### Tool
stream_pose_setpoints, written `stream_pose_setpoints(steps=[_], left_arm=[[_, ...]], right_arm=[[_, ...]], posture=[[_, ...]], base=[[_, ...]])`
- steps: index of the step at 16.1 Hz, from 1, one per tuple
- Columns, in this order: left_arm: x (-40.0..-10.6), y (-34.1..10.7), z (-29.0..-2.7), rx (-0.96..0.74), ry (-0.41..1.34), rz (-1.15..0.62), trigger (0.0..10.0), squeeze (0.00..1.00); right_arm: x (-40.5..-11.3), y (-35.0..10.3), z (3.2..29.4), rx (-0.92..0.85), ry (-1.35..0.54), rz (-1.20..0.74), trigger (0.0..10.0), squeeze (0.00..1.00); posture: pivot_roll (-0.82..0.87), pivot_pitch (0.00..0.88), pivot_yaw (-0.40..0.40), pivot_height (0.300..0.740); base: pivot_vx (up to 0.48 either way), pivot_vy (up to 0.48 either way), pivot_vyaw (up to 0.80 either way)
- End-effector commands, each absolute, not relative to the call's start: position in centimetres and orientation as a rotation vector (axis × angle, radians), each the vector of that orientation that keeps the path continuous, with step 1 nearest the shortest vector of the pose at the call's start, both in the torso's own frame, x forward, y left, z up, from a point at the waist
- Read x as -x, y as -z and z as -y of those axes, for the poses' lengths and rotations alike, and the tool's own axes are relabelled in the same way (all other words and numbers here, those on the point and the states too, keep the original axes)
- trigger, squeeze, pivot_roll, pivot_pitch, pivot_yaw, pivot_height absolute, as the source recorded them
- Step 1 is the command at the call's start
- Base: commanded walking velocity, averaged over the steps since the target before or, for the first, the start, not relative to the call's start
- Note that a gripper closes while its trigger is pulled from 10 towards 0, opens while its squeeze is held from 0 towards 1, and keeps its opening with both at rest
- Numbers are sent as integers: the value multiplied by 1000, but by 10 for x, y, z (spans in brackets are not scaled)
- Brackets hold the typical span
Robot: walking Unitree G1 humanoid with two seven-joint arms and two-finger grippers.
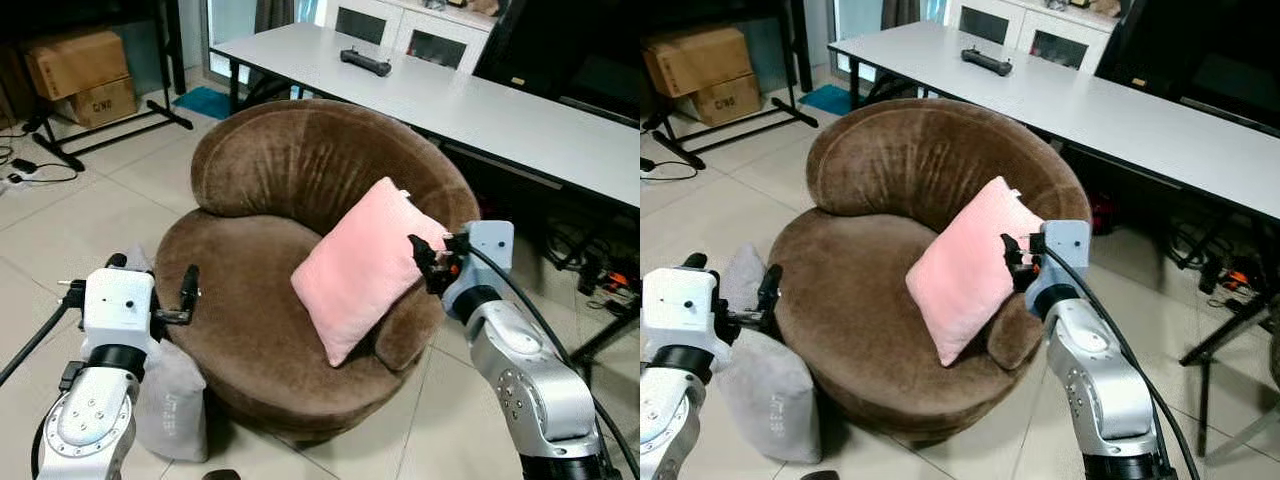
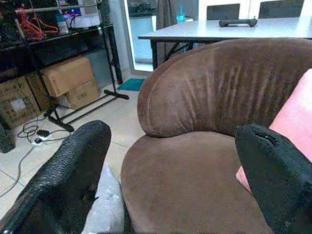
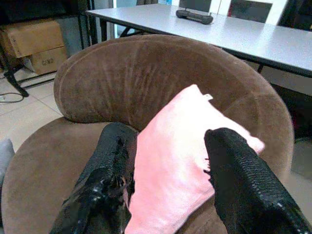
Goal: Move the pillow to the sofa from floor
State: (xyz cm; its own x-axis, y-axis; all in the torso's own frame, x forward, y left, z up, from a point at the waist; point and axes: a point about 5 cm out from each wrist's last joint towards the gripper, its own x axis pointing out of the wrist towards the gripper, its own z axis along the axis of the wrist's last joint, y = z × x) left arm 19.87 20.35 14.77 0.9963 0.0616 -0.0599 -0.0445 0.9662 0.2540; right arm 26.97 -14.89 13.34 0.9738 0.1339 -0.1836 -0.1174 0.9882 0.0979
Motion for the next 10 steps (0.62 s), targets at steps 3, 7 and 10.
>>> stream_pose_setpoints(steps=[3, 7, 10], left_arm=[[-199, -149, -201, -247, -40, -59, 10000, 0], [-199, -149, -200, -247, -35, -61, 10000, 0], [-199, -149, -200, -246, -31, -61, 10000, 0]], right_arm=[[-268, -129, 150, -101, -127, -215, 10000, 0], [-269, -129, 150, -108, -131, -214, 10000, 0], [-268, -128, 148, -112, -137, -214, 10000, 0]], posture=[[148, 0, -122, 740], [149, 0, -120, 740], [152, 0, -117, 740]], base=[[0, 251, 0], [0, 250, 0], [0, 251, 0]])
